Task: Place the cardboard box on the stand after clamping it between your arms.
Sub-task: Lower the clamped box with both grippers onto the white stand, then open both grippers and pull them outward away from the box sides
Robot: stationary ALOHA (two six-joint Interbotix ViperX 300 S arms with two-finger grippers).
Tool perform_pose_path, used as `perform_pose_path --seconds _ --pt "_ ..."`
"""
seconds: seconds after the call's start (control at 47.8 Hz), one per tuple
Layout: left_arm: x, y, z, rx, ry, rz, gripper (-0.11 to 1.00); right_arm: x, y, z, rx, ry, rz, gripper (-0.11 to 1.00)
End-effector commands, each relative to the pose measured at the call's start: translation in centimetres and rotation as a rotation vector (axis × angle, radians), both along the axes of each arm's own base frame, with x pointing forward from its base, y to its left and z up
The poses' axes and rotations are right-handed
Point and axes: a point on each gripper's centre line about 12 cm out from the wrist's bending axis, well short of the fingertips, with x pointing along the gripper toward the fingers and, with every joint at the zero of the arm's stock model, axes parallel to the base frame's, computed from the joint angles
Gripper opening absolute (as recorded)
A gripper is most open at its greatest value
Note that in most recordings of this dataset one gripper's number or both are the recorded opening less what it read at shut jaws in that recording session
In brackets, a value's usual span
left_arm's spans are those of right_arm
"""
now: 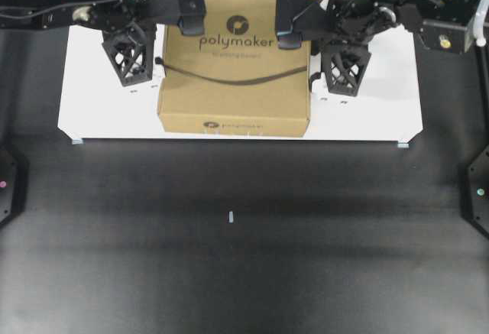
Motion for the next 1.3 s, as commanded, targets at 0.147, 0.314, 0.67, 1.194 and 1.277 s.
perform_pose_path --seconds 0.147,0.314,0.67,1.194,1.277 --pt "2.0 0.7 1.5 0.037 -0.111 0.008 0.83 1.7 -0.9 1.5 -0.027 -0.105 -0.028 0.84" --pt "1.5 0.5 1.0 0.027 -0.094 0.010 0.83 1.7 -1.4 1.5 -0.044 -0.110 -0.018 0.84" --pt "-1.8 0.0 0.4 0.006 -0.050 0.041 0.83 -0.6 -1.5 1.0 -0.036 -0.099 -0.052 0.84" --pt "-4.6 -0.5 2.8 0.024 -0.077 0.069 0.83 -4.8 -0.8 3.4 -0.042 -0.178 -0.125 0.84" --pt "-5.5 -1.4 4.6 0.037 -0.110 0.069 0.82 -5.3 0.2 4.8 -0.043 -0.221 -0.116 0.84"
